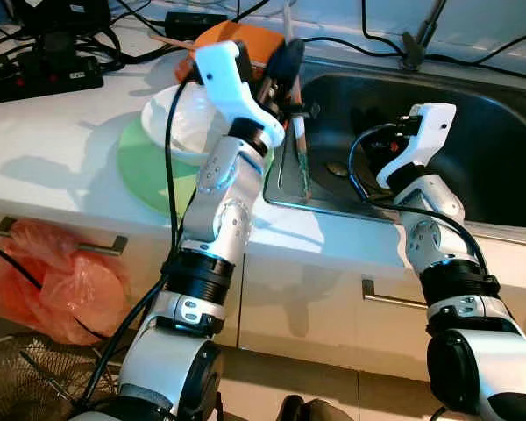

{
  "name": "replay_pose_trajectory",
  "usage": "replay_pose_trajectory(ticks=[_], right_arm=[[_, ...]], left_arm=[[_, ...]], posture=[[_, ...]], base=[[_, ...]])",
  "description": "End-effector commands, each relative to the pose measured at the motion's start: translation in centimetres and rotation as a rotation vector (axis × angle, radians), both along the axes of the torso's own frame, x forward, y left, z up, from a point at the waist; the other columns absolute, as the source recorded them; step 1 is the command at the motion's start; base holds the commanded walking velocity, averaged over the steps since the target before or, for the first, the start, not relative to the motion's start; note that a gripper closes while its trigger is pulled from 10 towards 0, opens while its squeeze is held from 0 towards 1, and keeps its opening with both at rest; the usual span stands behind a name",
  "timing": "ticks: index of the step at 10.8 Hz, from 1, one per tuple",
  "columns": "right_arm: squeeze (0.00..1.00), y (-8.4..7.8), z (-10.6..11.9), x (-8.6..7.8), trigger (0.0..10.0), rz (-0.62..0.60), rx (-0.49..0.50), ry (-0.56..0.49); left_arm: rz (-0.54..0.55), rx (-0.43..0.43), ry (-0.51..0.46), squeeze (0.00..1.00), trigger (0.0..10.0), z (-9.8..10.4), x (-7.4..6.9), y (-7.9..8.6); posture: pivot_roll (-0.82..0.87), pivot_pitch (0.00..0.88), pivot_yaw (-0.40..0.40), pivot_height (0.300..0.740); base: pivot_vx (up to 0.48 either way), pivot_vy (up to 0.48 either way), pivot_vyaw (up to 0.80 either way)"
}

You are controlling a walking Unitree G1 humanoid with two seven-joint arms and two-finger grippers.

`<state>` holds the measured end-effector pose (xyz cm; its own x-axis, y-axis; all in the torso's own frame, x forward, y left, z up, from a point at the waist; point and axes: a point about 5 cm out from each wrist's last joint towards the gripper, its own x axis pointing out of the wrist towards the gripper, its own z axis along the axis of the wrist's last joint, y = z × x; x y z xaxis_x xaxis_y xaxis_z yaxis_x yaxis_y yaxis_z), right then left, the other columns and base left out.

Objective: Kitchen organization

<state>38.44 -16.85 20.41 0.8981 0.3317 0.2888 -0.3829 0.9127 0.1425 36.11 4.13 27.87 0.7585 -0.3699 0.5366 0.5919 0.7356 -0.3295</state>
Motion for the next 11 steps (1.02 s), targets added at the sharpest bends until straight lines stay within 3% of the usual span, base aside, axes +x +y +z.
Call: replay_pose_trajectory(ticks=[1,4,5,6,8,11], right_arm=[[0.0,-0.2,-0.1,-0.1,10.0,0.003,0.007,0.007],[0.0,-0.3,-0.3,-0.3,10.0,-0.001,0.016,0.026],[0.0,-0.2,-0.3,-0.3,10.0,0.0,0.019,0.025],[0.0,-0.2,-0.2,-0.4,10.0,0.0,0.023,0.024],[0.0,-0.4,-0.2,-0.4,10.0,-0.01,0.036,0.021],[0.0,-0.2,0.2,-0.6,10.0,0.003,0.05,-0.006]], left_arm=[[-0.097,-0.136,0.008,0.0,10.0,1.6,-0.8,-2.8],[-0.126,-0.319,-0.012,0.0,10.0,3.3,-1.0,-2.0],[-0.101,-0.339,-0.034,0.0,10.0,3.6,-1.0,-1.6],[-0.035,-0.311,-0.068,0.0,10.0,3.7,-0.9,-1.1],[0.042,-0.204,-0.095,0.0,10.0,2.3,-1.1,-1.8],[-0.017,-0.179,-0.093,0.0,10.0,1.4,-1.6,-3.2]], posture=[[0.16,0.143,-0.053,0.74],[0.16,0.144,-0.052,0.74],[0.16,0.144,-0.053,0.74],[0.16,0.145,-0.053,0.74],[0.16,0.147,-0.052,0.74],[0.16,0.147,-0.051,0.74]], base=[[0.0,0.0,0.0],[0.0,0.0,0.0],[0.0,0.0,0.0],[0.0,0.0,0.0],[0.0,0.0,0.0],[0.0,0.0,0.0]])
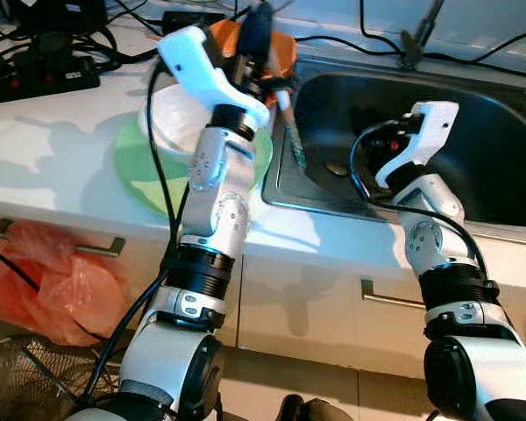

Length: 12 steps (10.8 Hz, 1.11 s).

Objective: Kitchen organization

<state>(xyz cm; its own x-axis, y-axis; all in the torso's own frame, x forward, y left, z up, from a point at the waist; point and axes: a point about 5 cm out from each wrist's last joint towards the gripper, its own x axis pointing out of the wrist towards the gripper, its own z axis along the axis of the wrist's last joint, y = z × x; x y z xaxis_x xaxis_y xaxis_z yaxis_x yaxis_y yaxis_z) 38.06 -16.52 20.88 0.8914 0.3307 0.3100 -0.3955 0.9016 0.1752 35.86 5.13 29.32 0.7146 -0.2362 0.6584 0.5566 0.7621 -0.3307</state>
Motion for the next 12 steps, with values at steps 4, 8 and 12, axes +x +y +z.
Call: replay_pose_trajectory(ticks=[4,8,12], right_arm=[[0.0,-0.2,0.6,-0.7,10.0,0.023,0.035,-0.039],[0.0,0.2,0.8,-1.9,10.0,0.103,0.025,-0.075],[0.0,0.5,1.1,-2.3,10.0,0.124,0.056,-0.095]], left_arm=[[-0.113,-0.041,-0.004,0.0,10.0,-0.3,-0.9,-5.0],[-0.149,0.0,0.037,0.0,10.0,-1.4,-0.5,-6.5],[-0.168,-0.029,-0.029,0.0,10.0,1.0,-0.2,-7.1]], posture=[[0.14,0.14,-0.051,0.74],[0.11,0.142,-0.044,0.74],[0.11,0.139,-0.04,0.74]], base=[[0.0,0.0,0.0],[0.0,0.0,0.0],[0.0,0.0,0.0]])
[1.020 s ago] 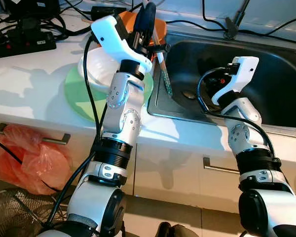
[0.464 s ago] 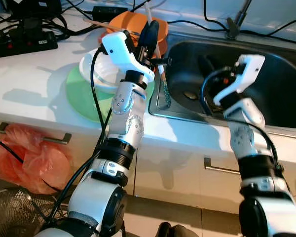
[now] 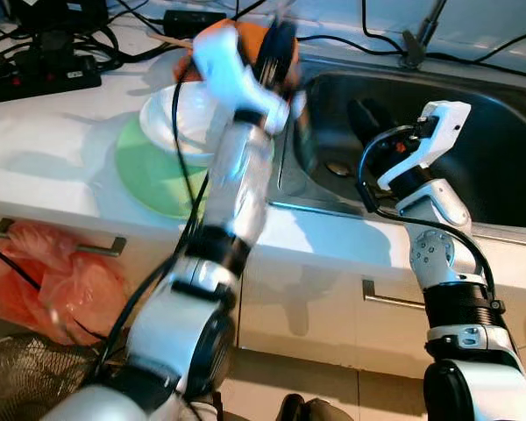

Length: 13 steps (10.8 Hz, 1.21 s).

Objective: Kitchen organization

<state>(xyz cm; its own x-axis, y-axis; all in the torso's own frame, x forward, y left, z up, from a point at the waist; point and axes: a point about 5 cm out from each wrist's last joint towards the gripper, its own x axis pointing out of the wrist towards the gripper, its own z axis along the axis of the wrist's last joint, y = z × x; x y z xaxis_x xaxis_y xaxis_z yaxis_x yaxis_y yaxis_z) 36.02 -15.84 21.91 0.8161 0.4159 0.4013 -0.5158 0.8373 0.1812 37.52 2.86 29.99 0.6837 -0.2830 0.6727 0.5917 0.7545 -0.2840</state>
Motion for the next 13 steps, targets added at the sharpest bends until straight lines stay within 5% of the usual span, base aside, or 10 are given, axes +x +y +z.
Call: replay_pose_trajectory(ticks=[1,6,10,11,12,13], right_arm=[[0.0,-0.2,0.1,-0.3,10.0,0.003,0.006,-0.011],[0.0,-0.1,0.2,-1.0,10.0,0.042,-0.005,-0.029],[0.0,1.1,-0.3,-2.1,10.0,0.162,-0.06,-0.031],[1.0,1.2,-0.4,-2.4,10.0,0.177,-0.062,-0.029],[1.0,1.3,-0.3,-2.6,10.0,0.189,-0.058,-0.029],[0.68,1.2,-0.2,-2.7,10.0,0.183,-0.073,-0.036]], left_arm=[[-0.148,-0.067,-0.004,0.0,10.0,0.8,-1.9,-5.0],[-0.098,0.095,0.015,0.0,10.0,-1.2,-1.4,-5.9],[-0.107,0.109,0.013,0.0,10.0,-1.1,-1.5,-6.7],[-0.11,0.105,0.013,0.0,10.0,-0.9,-1.6,-6.8],[-0.113,0.102,0.013,0.0,10.0,-0.9,-1.6,-6.9],[-0.117,0.097,0.011,0.0,10.0,-0.6,-1.6,-7.0]], posture=[[0.11,0.141,-0.041,0.74],[0.09,0.15,-0.036,0.74],[0.08,0.158,-0.031,0.74],[0.08,0.158,-0.03,0.74],[0.07,0.159,-0.029,0.74],[0.07,0.16,-0.028,0.74]], base=[[0.0,0.0,0.0],[0.0,0.0,0.0],[0.0,0.0,0.0],[0.0,0.0,0.0],[0.0,0.0,0.0],[0.0,0.0,0.0]])
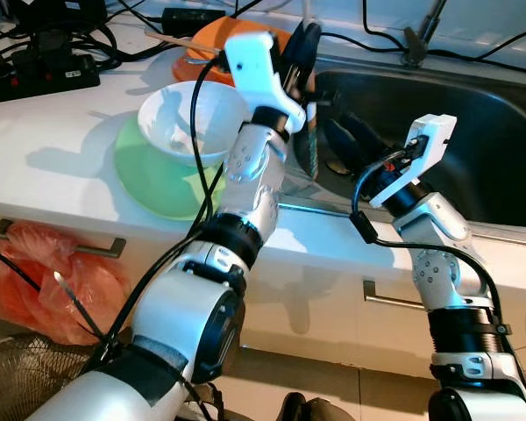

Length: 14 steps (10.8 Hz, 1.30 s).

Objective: Kitchen organization

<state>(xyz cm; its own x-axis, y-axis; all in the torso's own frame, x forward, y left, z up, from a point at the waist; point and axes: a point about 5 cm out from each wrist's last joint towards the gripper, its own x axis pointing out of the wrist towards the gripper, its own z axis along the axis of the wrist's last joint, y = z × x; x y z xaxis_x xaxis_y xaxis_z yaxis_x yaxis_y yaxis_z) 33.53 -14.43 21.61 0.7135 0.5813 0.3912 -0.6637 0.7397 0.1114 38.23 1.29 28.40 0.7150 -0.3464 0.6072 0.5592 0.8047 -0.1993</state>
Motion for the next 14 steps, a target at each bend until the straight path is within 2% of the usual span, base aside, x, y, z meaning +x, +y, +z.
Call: replay_pose_trajectory(ticks=[1,4,6,8,10,14], right_arm=[[0.0,-0.2,0.1,-0.3,10.0,0.002,-0.009,-0.008],[0.0,0.5,-0.2,-0.5,10.0,0.032,-0.035,-0.002],[0.0,1.6,-0.8,-0.9,10.0,0.091,-0.063,0.005],[0.0,1.9,-0.9,-0.8,10.0,0.092,-0.062,0.009],[0.0,2.1,-0.9,-0.6,10.0,0.075,-0.065,0.006],[0.0,0.9,-0.4,0.6,10.0,-0.086,-0.061,-0.009]], left_arm=[[-0.15,-0.04,-0.014,0.0,10.0,1.0,-2.3,-5.5],[-0.175,-0.063,-0.003,0.0,10.0,1.4,-2.2,-5.6],[-0.223,-0.062,-0.022,0.0,10.0,1.7,-2.7,-6.4],[-0.25,-0.086,-0.009,0.0,10.0,1.7,-2.8,-6.6],[-0.276,-0.088,-0.022,0.0,10.0,1.9,-3.1,-7.0],[-0.298,-0.084,-0.027,0.0,10.0,1.8,-3.3,-7.3]], posture=[[0.07,0.161,-0.026,0.74],[0.07,0.16,-0.025,0.74],[0.08,0.158,-0.023,0.74],[0.08,0.154,-0.02,0.74],[0.08,0.15,-0.019,0.74],[0.09,0.15,-0.019,0.74]], base=[[0.0,0.0,0.0],[0.0,0.0,0.0],[0.0,0.0,0.0],[0.0,0.0,0.0],[0.0,0.0,0.0],[0.0,0.0,0.0]])
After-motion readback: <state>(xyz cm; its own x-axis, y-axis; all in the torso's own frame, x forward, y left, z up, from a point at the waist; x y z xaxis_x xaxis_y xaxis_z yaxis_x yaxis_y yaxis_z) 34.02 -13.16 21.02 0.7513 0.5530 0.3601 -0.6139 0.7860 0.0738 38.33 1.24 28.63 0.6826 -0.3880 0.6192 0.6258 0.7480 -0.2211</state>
